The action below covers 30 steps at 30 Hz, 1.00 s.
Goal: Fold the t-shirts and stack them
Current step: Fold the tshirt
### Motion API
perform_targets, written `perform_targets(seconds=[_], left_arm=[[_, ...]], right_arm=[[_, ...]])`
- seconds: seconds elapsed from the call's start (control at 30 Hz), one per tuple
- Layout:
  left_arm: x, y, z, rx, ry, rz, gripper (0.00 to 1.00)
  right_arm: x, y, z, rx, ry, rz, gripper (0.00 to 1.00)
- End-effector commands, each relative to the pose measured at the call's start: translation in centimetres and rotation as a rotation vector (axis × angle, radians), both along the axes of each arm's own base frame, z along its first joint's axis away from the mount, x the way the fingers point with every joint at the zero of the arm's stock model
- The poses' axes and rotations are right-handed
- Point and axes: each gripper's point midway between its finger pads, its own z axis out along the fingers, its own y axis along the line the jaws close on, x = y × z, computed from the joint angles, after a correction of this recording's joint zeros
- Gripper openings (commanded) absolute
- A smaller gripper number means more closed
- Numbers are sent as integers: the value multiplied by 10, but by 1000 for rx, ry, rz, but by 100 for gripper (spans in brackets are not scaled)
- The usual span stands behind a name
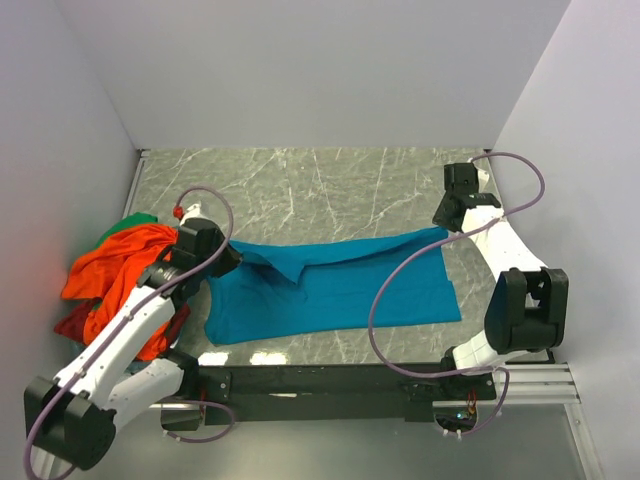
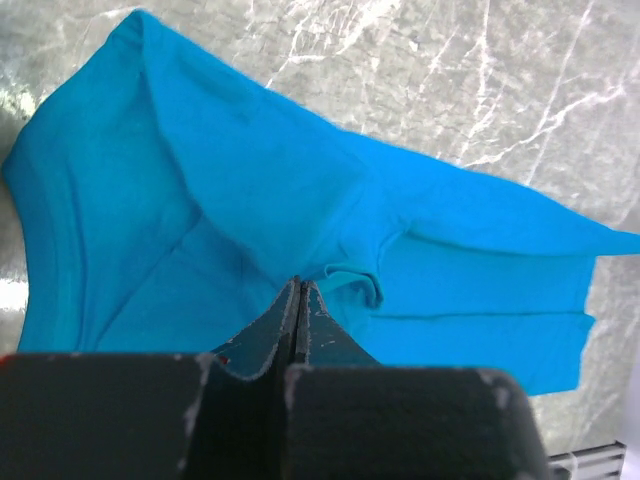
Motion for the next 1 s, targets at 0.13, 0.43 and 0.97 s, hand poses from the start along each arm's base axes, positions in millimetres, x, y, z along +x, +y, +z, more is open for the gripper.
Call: perform_targets(seconds=[0.13,0.43,0.97], left_arm=[[-23,9,2,-47,5,53,0],[-43,10,-11,-70,47,46,0],[-78,14,-39,-121,177,99,0]], right_arm=[[-8,-6,22,-32,-42,-25,0],[-19,-11,18,-56,-16,-35,0],[-62,-10,-12,-41,53,-49,3]])
